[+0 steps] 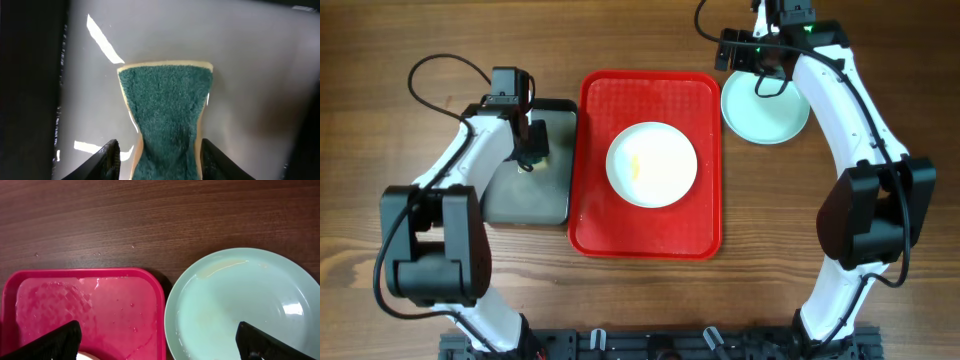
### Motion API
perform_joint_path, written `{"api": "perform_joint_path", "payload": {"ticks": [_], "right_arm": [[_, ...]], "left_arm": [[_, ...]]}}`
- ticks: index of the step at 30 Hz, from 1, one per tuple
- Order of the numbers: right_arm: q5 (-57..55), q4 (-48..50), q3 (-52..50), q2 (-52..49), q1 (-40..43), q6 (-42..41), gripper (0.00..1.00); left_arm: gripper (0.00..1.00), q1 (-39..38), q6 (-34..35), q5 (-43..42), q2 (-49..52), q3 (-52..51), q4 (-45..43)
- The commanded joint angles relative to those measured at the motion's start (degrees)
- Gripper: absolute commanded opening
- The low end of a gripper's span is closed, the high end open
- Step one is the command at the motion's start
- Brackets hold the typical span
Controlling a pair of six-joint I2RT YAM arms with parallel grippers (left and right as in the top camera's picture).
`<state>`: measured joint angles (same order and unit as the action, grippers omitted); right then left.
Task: Clean dirty plates on tray and stack at the side
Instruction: 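Lift the sponge out of the water with the left gripper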
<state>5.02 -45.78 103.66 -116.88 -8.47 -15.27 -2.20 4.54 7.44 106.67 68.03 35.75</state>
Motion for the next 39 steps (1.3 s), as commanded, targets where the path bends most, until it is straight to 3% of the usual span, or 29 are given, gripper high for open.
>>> {"api": "perform_joint_path", "payload": {"ticks": [1,8,10,12,23,26,30,34,35,37,39], "right_arm": [[-0.5,0.1,0.4,0.7,-0.2,0.2,1.00],[-0.5,0.1,0.4,0.7,-0.2,0.2,1.00],[-0.5,0.1,0.4,0.7,-0.2,0.2,1.00],[-0.5,0.1,0.4,0.7,-0.2,0.2,1.00],[-0.5,0.1,0.4,0.7,-0.2,0.2,1.00],[-0.5,0.1,0.4,0.7,-0.2,0.2,1.00],[-0.5,0.1,0.4,0.7,-0.2,0.2,1.00],[-0.5,0.1,0.4,0.7,-0.2,0.2,1.00],[-0.5,0.1,0.4,0.7,-0.2,0.2,1.00],[-0.5,0.1,0.4,0.7,-0.2,0.2,1.00],[-0.5,0.1,0.4,0.7,-0.2,0.2,0.99]], "left_arm": [[0.47,-0.2,-0.2,-0.6,2.4,-0.7,-0.3],[0.31,-0.2,0.6,-1.0,3.0,-0.7,-0.5],[0.31,-0.2,0.7,-1.0,3.0,-0.7,-0.5],[0.38,-0.2,0.7,-1.0,3.0,-0.7,-0.5],[0.39,-0.2,2.4,-1.0,3.4,-0.7,-4.0],[0.33,-0.2,2.4,-1.0,3.4,-0.7,-3.9],[0.34,-0.2,2.4,-1.0,3.8,-0.7,-2.9],[0.29,-0.2,2.4,-2.1,3.9,-2.1,-3.8],[0.25,-0.2,2.3,-2.0,3.9,-2.6,-4.2],[0.04,-0.1,2.3,-2.0,3.9,-2.7,-4.5],[0.04,0.2,2.3,-2.0,3.3,-2.6,-4.8]]}}
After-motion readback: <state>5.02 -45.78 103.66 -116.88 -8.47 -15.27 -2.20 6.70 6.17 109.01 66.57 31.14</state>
